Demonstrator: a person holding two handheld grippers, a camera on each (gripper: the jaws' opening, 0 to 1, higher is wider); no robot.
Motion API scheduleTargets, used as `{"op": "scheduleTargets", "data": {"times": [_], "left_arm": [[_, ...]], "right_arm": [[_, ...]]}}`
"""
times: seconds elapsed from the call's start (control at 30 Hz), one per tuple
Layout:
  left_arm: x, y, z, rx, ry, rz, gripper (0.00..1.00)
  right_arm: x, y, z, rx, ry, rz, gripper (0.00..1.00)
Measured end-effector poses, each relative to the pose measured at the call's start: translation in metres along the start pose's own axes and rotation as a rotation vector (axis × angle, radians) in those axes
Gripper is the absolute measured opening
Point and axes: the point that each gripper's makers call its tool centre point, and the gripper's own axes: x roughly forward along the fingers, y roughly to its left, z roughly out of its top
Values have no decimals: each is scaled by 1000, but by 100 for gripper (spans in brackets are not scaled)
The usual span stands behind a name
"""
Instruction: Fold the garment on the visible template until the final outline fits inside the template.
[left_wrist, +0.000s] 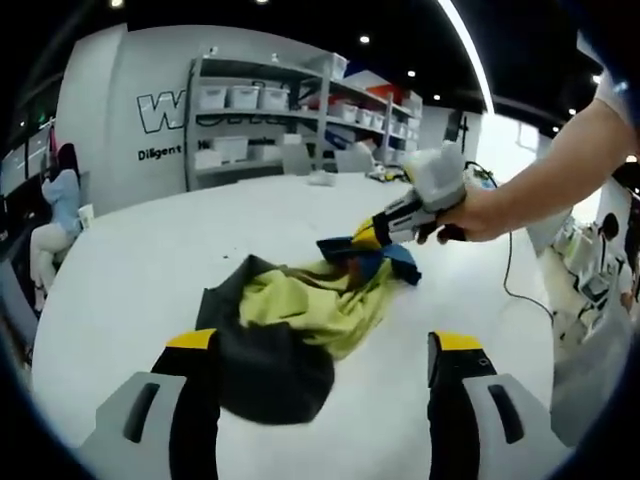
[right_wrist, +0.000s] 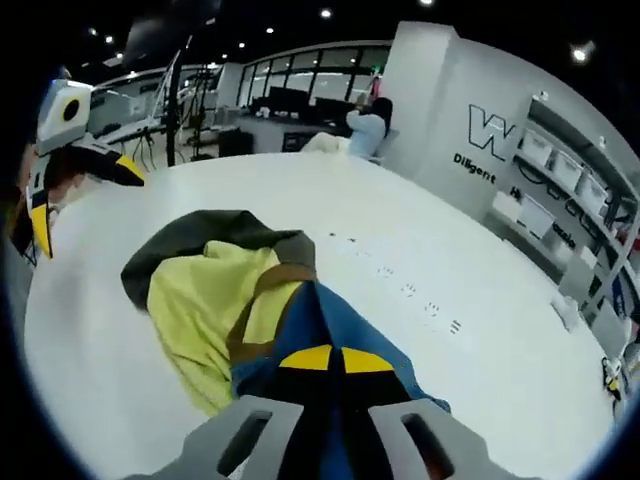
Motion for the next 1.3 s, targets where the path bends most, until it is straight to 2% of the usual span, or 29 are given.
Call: {"op": "scheduleTargets", "data": {"times": [0.3,0.5,0.77,0.93,1.0,1.07,1.13,1.3], "left_arm": [[2,5,4,14,-1,0,84],[8,11,11,44,2,-6,84],[17,23,15,76,17,-5,84],[23,32,14,105,36,-6,83],[27,36,14,123,49,-9,82],[31,39,16,139,57,-13,81],[35,43,17,165,66,-18,80],[54,58,26,211,88,-30,75]], "right_arm": [[-29,-27,0,61,-41,-69,0],[-55,-44,-8,67,-55,-114,0],[-82,-61,-43,71,-17,-140,0],[-91,-63,-69,74,19,-141,0],[-91,-64,-84,73,61,-142,0],[-90,-67,-90,89,69,-142,0],[-91,-67,-91,94,72,-147,0],[-88,-60,-69,84,13,-124,0]]}}
